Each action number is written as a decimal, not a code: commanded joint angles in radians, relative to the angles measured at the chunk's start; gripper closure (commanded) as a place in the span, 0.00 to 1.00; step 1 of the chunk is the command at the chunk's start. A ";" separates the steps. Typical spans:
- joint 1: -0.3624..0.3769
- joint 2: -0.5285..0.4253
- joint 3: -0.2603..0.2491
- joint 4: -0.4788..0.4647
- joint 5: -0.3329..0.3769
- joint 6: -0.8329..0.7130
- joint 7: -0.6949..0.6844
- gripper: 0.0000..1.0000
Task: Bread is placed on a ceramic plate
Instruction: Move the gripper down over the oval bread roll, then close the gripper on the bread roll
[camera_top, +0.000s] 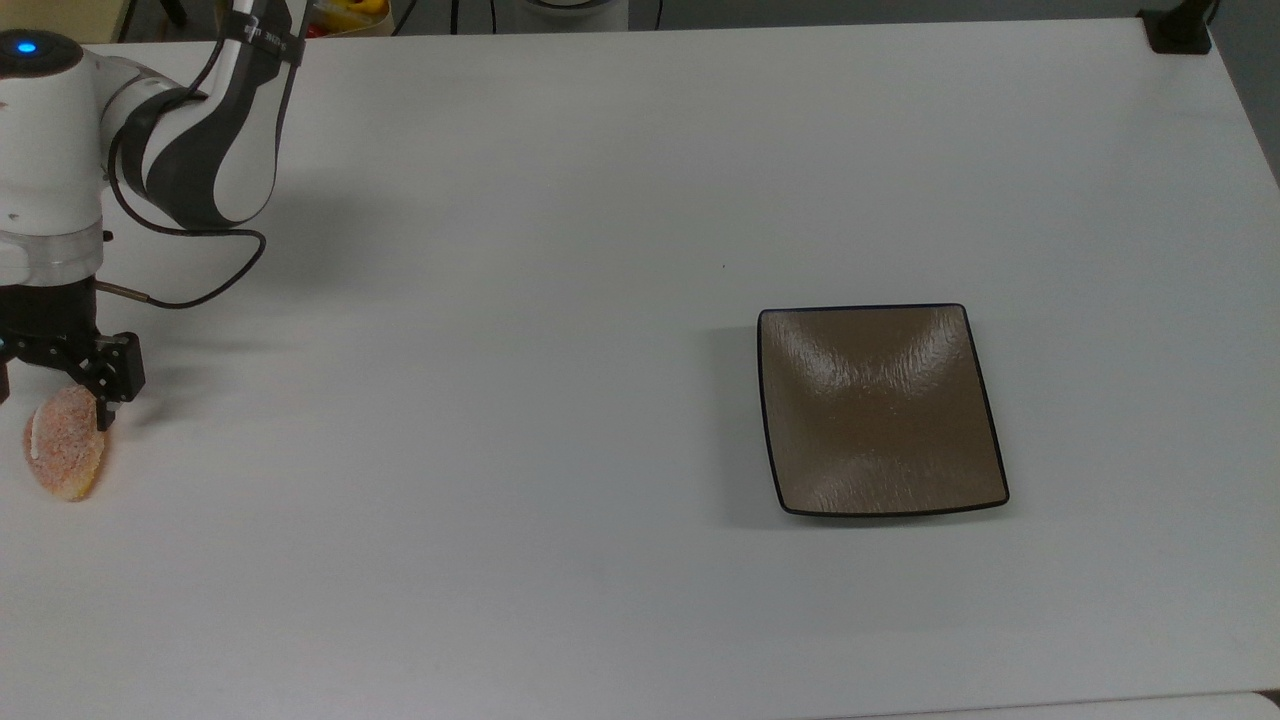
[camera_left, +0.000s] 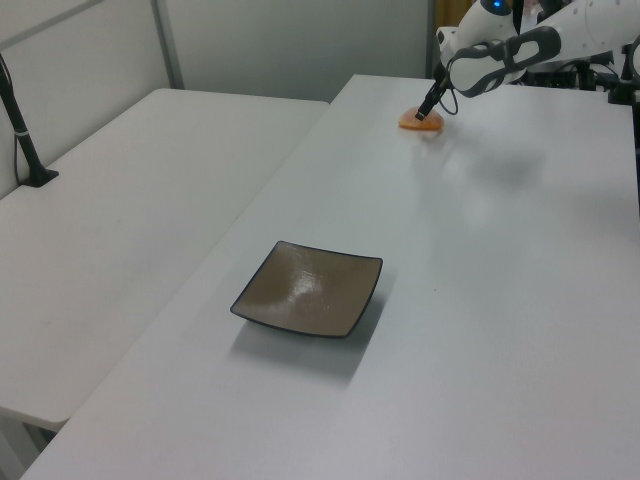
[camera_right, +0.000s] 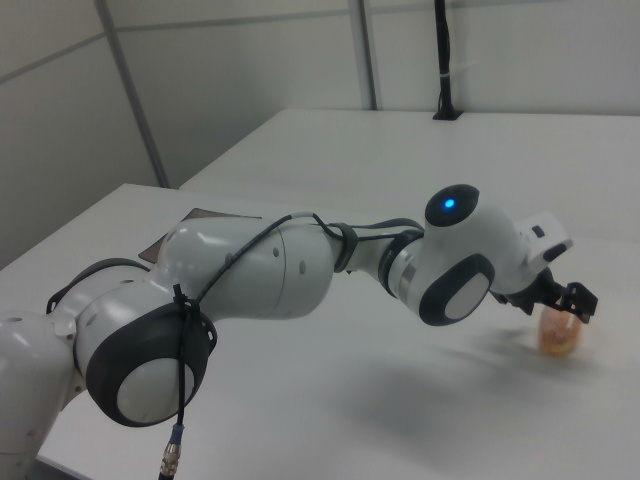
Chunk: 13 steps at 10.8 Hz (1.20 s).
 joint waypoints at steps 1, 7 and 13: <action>-0.003 0.040 0.007 0.020 0.016 0.056 0.035 0.00; 0.002 0.043 0.009 0.012 0.016 0.059 0.036 0.41; 0.005 -0.024 0.009 -0.054 0.021 0.050 0.035 0.61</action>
